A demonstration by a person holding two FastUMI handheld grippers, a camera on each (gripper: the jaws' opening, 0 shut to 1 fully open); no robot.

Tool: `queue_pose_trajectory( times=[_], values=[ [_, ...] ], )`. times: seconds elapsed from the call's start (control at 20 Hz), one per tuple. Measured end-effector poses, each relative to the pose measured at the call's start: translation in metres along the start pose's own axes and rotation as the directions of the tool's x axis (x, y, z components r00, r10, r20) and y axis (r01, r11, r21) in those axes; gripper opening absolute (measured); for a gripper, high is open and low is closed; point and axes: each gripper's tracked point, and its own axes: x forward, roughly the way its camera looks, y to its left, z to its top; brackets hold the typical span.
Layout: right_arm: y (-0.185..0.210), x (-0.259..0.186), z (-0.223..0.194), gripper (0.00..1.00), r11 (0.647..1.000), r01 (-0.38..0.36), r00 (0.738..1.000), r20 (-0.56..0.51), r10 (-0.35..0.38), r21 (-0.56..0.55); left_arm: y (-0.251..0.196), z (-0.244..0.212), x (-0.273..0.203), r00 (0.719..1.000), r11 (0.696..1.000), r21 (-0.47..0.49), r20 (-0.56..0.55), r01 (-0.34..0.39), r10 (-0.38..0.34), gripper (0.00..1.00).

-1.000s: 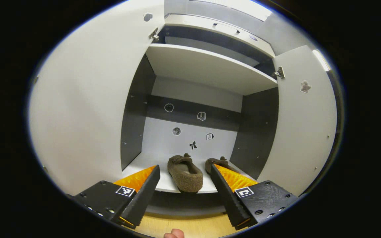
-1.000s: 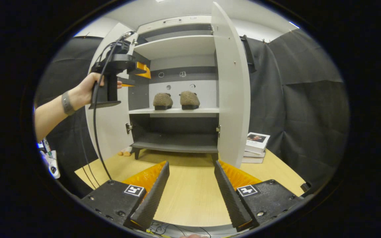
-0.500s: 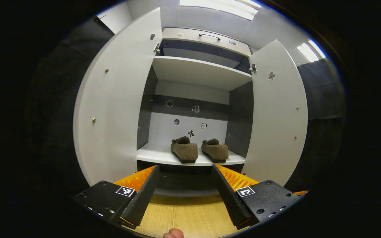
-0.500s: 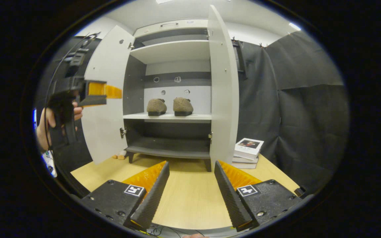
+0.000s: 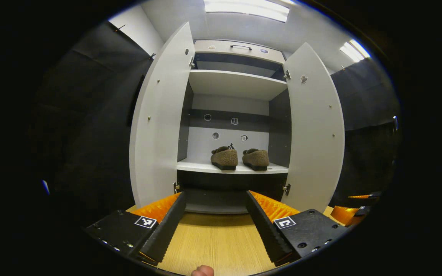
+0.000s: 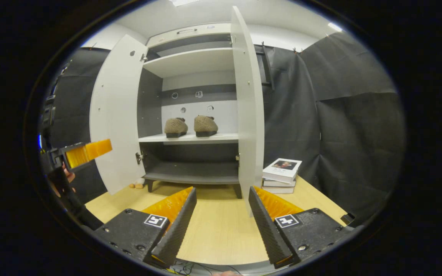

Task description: Grab one shoe with the right hand and put it into the shoe cabinet, grab the other shoe with the left hand and put it into the shoe cabinet; then close the right door with the right hand and the left door with the left hand.

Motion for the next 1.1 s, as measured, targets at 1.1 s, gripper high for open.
queue_pose_trajectory(
  times=[1.1],
  values=[
    [-0.173,0.062,0.257,0.88,0.995,0.089,0.962,0.254,-0.100,0.054,-0.016,-0.005,-0.020,1.000,1.000,-0.019,-0.019,0.010,-0.010,0.95]
  ],
)
